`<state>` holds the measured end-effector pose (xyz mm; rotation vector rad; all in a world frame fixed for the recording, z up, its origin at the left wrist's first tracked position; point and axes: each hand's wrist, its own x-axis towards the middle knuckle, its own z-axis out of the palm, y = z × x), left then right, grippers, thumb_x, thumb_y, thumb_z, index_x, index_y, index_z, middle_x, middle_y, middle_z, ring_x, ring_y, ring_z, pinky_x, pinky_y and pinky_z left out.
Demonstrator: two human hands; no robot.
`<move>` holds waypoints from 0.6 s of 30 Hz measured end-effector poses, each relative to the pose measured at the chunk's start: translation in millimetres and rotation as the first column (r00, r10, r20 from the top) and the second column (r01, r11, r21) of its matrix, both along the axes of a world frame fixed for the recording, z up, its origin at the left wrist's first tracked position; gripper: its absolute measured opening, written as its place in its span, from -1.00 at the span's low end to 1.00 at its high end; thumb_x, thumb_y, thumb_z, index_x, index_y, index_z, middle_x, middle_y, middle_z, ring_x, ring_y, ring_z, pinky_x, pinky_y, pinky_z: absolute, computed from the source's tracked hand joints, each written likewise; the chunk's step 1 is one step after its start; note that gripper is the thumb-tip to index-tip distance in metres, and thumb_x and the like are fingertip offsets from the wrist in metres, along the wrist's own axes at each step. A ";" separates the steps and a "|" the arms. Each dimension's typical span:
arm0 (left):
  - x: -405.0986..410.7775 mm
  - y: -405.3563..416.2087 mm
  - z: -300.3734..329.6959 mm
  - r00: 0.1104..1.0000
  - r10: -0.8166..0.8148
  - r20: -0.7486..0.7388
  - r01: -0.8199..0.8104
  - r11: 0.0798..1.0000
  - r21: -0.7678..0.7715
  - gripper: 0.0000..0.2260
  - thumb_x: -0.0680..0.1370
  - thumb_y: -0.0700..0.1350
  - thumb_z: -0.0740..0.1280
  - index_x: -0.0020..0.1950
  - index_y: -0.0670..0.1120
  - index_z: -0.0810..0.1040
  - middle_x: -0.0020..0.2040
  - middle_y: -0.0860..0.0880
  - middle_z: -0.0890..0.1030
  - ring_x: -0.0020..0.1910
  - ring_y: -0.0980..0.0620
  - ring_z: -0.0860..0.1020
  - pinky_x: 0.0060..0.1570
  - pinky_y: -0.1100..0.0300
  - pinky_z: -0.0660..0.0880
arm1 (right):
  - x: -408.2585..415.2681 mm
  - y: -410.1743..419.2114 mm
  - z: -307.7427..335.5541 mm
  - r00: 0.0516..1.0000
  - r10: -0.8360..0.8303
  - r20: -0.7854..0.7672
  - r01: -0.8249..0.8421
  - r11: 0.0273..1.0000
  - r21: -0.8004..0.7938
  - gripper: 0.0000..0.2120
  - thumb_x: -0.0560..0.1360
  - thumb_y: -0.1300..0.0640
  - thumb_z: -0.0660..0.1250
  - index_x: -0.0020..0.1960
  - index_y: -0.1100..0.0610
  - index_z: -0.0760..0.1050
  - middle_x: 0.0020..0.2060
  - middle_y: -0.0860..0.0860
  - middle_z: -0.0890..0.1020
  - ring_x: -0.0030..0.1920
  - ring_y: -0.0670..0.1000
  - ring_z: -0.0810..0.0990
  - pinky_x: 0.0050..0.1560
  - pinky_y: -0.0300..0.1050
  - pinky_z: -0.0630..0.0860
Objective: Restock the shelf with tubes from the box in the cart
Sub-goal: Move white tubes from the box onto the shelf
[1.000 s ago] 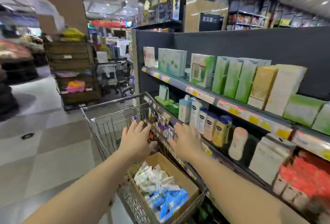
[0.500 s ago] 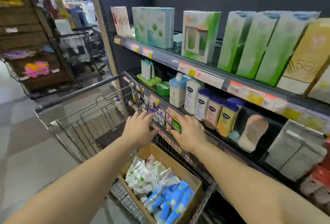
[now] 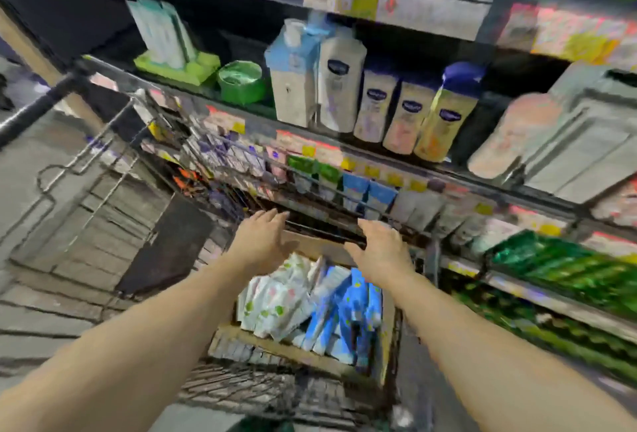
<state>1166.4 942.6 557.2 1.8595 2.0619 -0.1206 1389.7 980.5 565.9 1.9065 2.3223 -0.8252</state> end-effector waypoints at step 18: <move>-2.1 -64.2 -178.2 0.976 0.195 0.100 -0.143 0.912 -0.385 -0.55 0.48 0.06 0.36 0.30 -0.09 0.41 0.21 -0.13 0.50 0.14 -0.14 0.53 0.06 0.05 0.50 | -6.2 -68.1 -138.9 0.989 -0.106 0.101 0.132 0.945 -0.300 -0.48 0.58 -0.10 0.21 0.50 0.00 0.24 0.44 0.01 0.33 0.41 0.09 0.31 0.33 -0.08 0.29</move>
